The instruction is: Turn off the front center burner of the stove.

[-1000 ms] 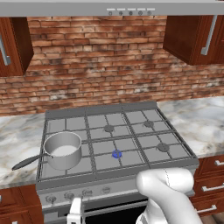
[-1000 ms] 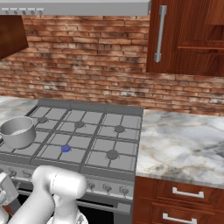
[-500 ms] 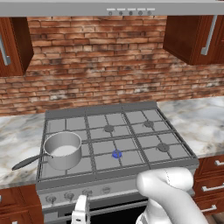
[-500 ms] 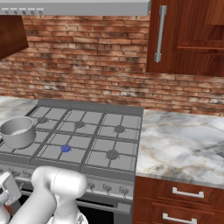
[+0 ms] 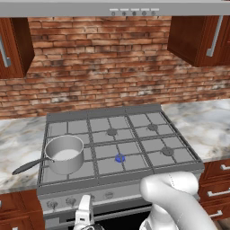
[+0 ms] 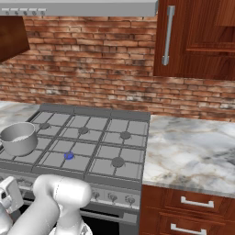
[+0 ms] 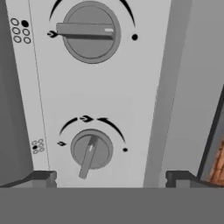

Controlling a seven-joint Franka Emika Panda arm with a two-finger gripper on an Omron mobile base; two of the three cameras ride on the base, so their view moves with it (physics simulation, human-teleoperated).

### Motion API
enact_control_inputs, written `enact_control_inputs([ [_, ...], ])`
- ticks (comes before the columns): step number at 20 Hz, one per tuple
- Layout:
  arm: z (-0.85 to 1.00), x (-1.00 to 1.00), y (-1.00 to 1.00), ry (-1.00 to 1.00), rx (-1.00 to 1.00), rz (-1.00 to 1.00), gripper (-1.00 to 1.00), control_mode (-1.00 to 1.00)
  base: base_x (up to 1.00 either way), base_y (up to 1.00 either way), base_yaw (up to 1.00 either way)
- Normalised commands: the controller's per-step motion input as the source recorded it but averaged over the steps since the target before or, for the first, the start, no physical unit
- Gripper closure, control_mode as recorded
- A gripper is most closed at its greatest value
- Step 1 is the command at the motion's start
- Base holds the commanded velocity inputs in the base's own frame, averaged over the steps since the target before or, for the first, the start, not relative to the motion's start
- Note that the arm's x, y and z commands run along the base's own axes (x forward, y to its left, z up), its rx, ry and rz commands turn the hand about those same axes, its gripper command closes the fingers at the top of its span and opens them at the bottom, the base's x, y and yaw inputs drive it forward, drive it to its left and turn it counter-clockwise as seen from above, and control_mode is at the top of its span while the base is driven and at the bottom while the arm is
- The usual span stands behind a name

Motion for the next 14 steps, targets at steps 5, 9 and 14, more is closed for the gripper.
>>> enact_control_inputs([
  [5,-0.05,0.06,0.0,0.07,0.0,0.0,-1.0,-1.0,0.0,0.0,0.0],
  [9,-0.08,0.04,0.0,0.05,0.0,0.0,-1.0,-1.0,0.0,0.0,0.0],
  [14,-0.05,0.14,0.0,0.02,0.0,0.0,-1.0,-1.0,0.0,0.0,0.0],
])
